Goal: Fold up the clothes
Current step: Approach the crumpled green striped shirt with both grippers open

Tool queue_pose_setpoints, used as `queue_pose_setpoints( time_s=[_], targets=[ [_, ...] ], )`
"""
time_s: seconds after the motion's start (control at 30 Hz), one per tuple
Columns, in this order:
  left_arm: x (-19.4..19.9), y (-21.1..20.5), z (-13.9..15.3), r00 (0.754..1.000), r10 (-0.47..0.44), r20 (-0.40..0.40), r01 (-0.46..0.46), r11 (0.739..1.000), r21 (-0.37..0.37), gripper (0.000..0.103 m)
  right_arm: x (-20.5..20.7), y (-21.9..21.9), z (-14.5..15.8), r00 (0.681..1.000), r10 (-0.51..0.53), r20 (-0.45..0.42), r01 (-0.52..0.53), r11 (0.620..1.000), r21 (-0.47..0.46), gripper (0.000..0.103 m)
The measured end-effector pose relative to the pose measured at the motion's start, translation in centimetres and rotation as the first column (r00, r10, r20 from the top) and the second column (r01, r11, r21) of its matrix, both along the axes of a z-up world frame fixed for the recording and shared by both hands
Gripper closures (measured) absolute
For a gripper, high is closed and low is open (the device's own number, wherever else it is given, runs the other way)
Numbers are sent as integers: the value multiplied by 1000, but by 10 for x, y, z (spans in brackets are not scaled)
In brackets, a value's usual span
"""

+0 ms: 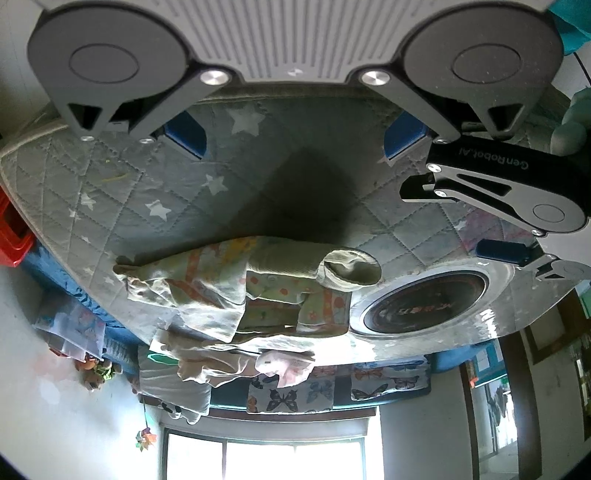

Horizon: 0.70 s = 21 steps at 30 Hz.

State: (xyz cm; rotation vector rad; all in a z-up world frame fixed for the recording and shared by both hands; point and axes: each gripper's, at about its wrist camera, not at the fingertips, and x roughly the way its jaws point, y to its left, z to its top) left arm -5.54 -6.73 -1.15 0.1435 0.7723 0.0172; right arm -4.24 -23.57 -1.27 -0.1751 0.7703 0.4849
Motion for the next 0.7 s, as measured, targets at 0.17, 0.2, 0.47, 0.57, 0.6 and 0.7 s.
queue_pose_setpoints(
  time_s=[0.17,0.2,0.47,0.57,0.6,0.7],
  targets=[
    [3,0,-1,1000,9,-10,-9,1000,-2,0,2,0,-1,1000,4,-6,-4,1000,-3,0],
    [4,0,-2,1000,10,-11,-10,1000,-2,0,3,0,-1,1000,4,-9,-4,1000,-3,0],
    [12,3,-4,999,23,-30,-23,1000,-14,0,10,4,-6,1000,8,-30,-8,1000,-12,0],
    [16,4,-4,999,21,-34,-21,1000,-19,0,13,6,-7,999,11,-37,-12,1000,-15,0],
    [17,4,-4,999,22,-36,-22,1000,-20,0,14,7,-7,999,12,-38,-12,1000,-17,0],
    [20,6,-3,999,21,-40,-22,999,-24,0,17,9,-6,999,17,-38,-18,1000,-20,0]
  ],
)
